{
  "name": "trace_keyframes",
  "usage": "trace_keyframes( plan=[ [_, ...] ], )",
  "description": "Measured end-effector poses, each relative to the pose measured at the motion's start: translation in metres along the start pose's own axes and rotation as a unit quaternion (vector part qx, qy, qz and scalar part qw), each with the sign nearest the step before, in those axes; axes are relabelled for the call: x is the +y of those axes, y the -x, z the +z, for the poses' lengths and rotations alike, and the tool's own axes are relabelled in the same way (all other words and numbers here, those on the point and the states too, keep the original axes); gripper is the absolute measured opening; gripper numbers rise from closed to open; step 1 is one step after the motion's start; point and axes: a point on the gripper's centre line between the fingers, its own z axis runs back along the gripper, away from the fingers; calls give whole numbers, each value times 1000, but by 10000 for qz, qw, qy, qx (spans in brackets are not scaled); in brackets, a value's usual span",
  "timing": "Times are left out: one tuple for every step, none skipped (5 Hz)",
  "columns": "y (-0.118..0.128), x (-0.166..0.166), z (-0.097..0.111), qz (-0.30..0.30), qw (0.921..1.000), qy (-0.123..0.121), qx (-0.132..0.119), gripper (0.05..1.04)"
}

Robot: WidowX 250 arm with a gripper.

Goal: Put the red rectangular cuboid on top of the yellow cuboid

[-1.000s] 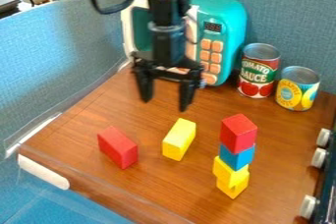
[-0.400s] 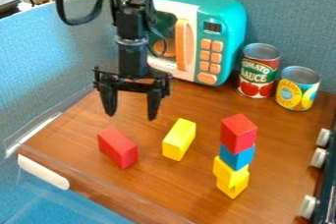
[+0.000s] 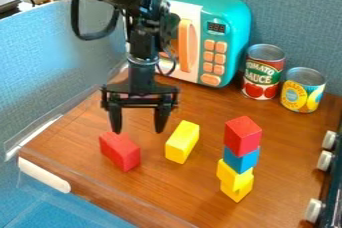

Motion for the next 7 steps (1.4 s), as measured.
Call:
trace_keyframes(
  plan=[
    [2, 8, -4, 583, 9981, -103, 186, 999],
    [2, 24, -3, 1041, 9941, -100, 271, 999],
    [0, 30, -4, 1368, 9903, -14, 254, 999],
    [1, 34, -10, 1746, 9845, -90, 163, 999],
    [4, 27, -23, 2055, 9784, -85, 191, 999],
    [4, 25, -28, 2374, 9712, -85, 200, 999],
    [3, 24, -38, 2695, 9627, -132, 221, 999]
  ],
)
